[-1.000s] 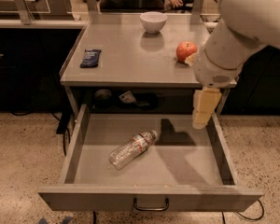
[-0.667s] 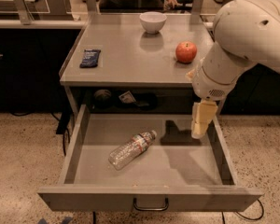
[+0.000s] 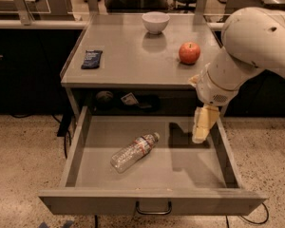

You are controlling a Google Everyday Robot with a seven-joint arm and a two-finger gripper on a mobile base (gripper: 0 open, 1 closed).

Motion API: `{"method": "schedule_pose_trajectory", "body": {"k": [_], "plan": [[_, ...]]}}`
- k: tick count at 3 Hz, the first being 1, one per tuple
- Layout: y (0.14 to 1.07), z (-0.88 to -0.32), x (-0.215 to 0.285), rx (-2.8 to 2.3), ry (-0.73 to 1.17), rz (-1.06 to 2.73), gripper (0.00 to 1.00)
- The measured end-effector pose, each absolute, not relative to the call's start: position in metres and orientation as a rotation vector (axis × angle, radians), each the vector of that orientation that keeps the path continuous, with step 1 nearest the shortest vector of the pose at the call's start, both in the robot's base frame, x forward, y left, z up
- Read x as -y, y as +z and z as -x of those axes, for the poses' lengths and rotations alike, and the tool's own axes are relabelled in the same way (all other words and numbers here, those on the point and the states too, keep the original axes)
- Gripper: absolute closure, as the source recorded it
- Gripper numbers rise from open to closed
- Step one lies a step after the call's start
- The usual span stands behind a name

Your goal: Pick water bottle from top drawer and place on counter

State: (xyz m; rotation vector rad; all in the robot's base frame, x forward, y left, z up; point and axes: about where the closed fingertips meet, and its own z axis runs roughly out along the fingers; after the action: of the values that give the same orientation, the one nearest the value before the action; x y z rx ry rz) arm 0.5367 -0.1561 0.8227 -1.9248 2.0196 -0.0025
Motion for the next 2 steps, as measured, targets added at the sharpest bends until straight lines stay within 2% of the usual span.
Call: {"method": "schedule_pose_trajectory", "body": {"k": [2], "plan": [[0.735, -0.566, 0.088, -1.901, 0.338, 1.854, 0.00]]}}
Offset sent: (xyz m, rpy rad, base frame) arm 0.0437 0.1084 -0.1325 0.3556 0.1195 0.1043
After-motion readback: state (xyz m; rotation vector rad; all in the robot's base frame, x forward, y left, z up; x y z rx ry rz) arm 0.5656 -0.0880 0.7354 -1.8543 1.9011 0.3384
